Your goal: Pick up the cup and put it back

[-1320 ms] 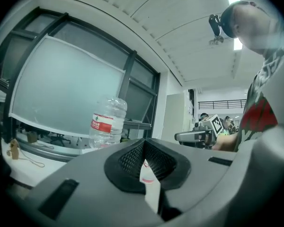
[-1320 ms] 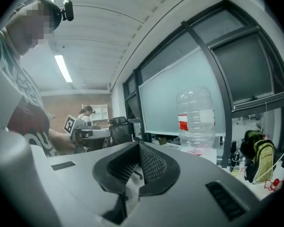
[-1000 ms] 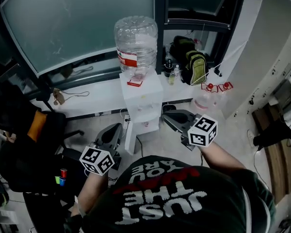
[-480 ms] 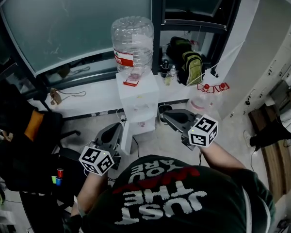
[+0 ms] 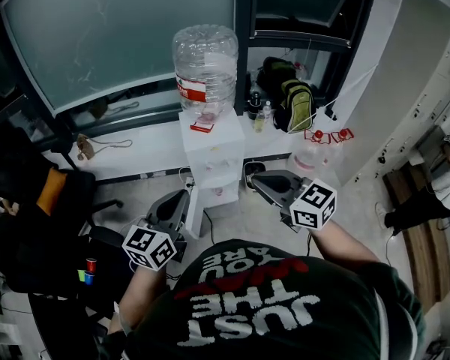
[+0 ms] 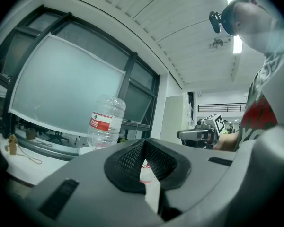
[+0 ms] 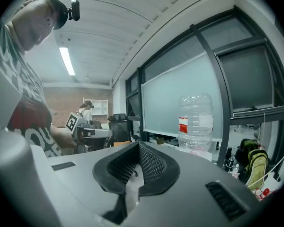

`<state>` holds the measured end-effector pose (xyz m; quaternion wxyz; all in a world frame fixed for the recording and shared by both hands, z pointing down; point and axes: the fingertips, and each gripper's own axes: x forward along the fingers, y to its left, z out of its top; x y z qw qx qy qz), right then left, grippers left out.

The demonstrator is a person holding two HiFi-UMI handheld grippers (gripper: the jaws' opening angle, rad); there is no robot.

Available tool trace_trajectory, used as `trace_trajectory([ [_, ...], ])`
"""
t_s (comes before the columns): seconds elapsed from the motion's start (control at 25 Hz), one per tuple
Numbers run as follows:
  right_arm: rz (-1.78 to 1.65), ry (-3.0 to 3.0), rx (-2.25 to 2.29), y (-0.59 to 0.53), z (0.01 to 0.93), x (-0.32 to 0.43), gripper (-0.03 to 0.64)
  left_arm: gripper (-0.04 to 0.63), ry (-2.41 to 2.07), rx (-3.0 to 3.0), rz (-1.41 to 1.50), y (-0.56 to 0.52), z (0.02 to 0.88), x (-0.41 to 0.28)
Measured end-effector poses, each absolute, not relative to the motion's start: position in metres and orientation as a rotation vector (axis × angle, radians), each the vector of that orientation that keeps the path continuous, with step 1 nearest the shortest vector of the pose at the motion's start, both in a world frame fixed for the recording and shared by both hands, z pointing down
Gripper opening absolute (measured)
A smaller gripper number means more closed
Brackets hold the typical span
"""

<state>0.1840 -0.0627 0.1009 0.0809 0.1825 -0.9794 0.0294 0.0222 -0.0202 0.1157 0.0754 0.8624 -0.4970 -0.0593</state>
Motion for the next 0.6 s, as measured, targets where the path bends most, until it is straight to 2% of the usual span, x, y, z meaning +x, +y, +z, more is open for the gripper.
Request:
trace_trajectory([
  [0.6, 0.088, -2.934, 0.517, -0.0564, 0.1021, 0.1806, 0.032, 0.008, -1.49, 2.579, -0.183, -0.0165, 0.1183, 0.0206],
])
